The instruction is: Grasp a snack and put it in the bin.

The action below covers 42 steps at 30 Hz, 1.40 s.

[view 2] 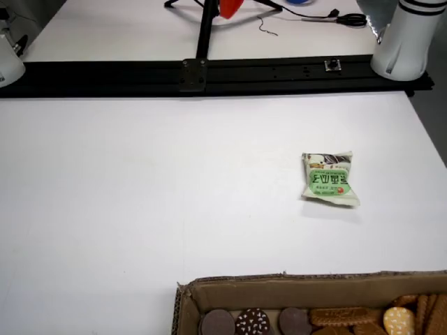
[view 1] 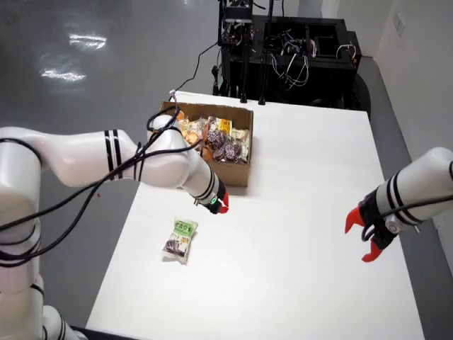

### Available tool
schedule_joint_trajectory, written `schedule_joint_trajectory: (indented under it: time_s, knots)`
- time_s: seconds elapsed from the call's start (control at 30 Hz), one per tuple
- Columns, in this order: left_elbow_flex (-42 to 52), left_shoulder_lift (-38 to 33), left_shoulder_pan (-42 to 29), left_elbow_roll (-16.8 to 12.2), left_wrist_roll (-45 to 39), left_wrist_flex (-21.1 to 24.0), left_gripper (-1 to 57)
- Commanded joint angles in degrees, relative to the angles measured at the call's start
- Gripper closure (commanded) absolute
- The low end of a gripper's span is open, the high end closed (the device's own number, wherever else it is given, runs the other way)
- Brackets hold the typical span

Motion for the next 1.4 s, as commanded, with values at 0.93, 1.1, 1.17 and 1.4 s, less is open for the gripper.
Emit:
schedule_joint_trajectory:
  time_s: [0.93,1.1,1.17,1.4]
  knots:
    - [0.7,11.5,7.4,1.6,-18.5,-13.7,56.8]
    - [0.7,13.1,8.4,2.8,-24.3,-14.2,56.8]
    - [0.7,13.7,8.7,3.2,-26.8,-14.2,56.7]
    - [0.7,14.9,9.8,5.5,-38.1,-12.2,51.6]
